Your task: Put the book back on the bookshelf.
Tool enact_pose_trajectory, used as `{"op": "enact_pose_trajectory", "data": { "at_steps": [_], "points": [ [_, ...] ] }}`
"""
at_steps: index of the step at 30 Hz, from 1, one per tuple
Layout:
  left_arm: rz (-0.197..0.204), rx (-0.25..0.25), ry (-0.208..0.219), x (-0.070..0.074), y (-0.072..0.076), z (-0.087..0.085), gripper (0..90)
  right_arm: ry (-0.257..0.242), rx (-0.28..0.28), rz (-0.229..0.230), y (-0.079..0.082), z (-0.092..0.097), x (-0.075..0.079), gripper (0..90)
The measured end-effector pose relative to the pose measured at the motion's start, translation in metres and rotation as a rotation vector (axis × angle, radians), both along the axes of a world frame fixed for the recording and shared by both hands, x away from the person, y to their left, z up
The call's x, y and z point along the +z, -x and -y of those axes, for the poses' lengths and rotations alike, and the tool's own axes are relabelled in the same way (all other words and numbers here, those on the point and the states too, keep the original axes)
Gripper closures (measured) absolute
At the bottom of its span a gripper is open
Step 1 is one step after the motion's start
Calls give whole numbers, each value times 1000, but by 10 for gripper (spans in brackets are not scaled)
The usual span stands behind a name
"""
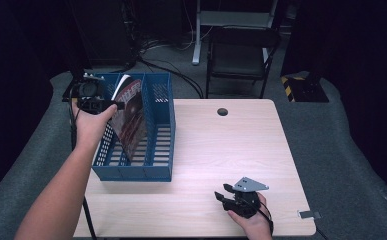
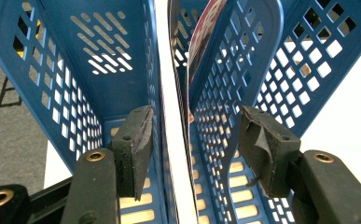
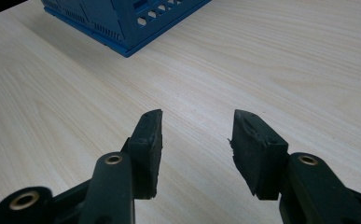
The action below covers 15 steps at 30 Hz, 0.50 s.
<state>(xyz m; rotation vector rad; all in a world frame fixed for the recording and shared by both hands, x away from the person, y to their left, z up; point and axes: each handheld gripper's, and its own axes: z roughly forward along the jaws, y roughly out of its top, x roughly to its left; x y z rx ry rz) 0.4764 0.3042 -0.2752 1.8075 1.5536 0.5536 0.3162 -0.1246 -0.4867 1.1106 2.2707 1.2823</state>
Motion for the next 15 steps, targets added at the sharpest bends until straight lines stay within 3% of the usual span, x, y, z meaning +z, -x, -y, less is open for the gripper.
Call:
{"op": "enact_pose_trajectory", "data": {
  "at_steps": [9,15],
  "points": [
    [4,-22,-6,12,4,-1,447,-5,-4,-3,0,0,0,530],
    [37,-45,12,24,9,-3,447,-2,2,4,0,0,0,530]
  ]
}}
